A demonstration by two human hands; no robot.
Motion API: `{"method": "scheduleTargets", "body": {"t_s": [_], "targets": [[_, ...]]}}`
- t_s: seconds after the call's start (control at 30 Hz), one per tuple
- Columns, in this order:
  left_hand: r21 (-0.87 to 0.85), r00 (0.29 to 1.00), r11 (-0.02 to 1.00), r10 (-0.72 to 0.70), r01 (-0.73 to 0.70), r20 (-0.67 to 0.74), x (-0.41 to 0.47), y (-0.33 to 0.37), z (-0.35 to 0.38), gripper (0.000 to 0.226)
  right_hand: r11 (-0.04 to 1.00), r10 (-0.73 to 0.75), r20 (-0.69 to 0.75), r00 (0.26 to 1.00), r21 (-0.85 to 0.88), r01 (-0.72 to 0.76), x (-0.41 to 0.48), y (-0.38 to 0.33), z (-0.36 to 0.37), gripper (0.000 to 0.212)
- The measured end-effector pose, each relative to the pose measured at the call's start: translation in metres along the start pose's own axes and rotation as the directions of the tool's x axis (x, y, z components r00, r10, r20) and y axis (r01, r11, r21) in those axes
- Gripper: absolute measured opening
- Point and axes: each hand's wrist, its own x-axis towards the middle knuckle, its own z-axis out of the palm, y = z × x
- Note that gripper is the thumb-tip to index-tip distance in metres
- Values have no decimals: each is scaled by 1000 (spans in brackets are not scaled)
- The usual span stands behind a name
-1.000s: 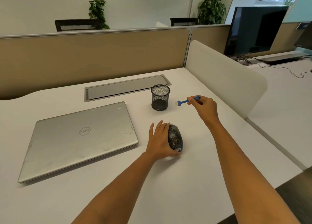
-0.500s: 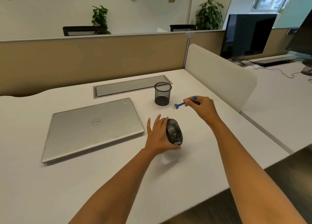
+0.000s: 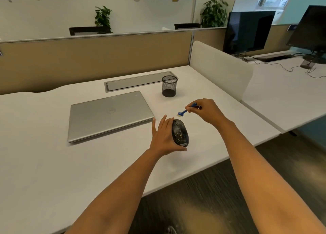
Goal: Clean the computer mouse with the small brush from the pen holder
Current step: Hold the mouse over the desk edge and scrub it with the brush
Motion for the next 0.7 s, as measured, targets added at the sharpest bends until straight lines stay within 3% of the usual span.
{"method": "scheduleTargets", "body": {"t_s": [0.7], "targets": [[16,998,1000,-5,6,-61,-3,74,20,112,997,-75,145,987,-15,78,-40,27,-69,24]]}}
